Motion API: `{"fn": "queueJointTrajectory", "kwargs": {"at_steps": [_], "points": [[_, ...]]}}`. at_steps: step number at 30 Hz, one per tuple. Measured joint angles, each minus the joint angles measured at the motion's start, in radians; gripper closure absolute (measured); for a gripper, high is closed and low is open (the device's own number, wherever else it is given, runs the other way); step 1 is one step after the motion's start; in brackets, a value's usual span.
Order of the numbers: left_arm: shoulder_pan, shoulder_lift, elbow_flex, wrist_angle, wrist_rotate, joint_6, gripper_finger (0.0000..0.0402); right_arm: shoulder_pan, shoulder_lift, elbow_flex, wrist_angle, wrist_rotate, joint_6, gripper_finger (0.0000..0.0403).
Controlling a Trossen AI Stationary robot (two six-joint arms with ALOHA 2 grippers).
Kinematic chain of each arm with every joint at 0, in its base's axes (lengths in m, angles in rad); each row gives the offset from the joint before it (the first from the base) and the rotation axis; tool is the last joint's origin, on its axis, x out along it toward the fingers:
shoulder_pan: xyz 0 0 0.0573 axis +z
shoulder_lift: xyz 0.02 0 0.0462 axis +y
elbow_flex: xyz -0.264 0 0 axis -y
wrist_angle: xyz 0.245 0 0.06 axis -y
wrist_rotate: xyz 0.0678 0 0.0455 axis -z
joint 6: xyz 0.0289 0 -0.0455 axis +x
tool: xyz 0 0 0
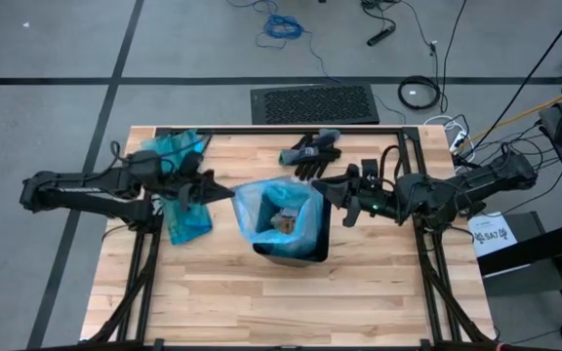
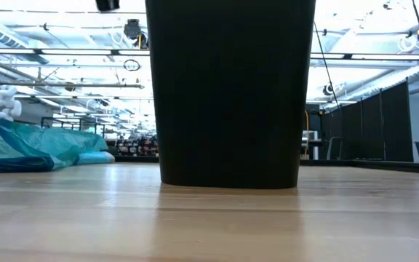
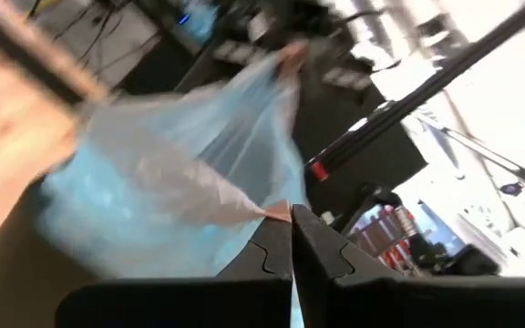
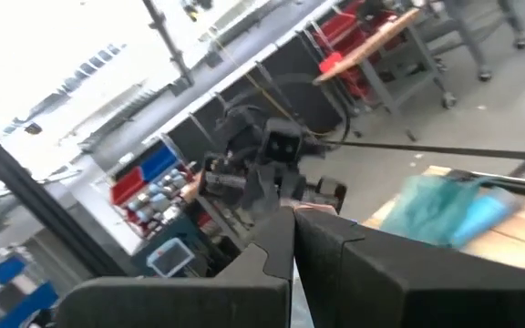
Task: Place trash/remove bag and relplace
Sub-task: Remove the blue trash bag from the bin
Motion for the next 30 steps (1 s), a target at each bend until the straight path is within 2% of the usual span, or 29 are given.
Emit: {"fn": "queueJointTrajectory", "kwargs": {"at_steps": [9, 19, 25, 30], "points": [[0.000, 0.108, 0.155, -0.008, 0.000, 0.061, 0.0401, -0.040, 0.098, 0.001, 0.150, -0.128, 0.015, 0.0403], [0.000, 0.258, 0.250, -0.007, 0.090, 0.056, 0.0401, -0.089, 0.226, 0.120, 0.121, -0.268, 0.034, 0.0403], [0.000, 0.300, 0.306, -0.004, 0.082, 0.057, 0.0401, -0.112, 0.243, 0.137, 0.096, -0.276, 0.045, 0.0397], [0.000, 0.343, 0.336, 0.004, 0.044, 0.056, 0.0401, -0.136, 0.242, 0.137, 0.098, -0.368, 0.073, 0.0380]]}}
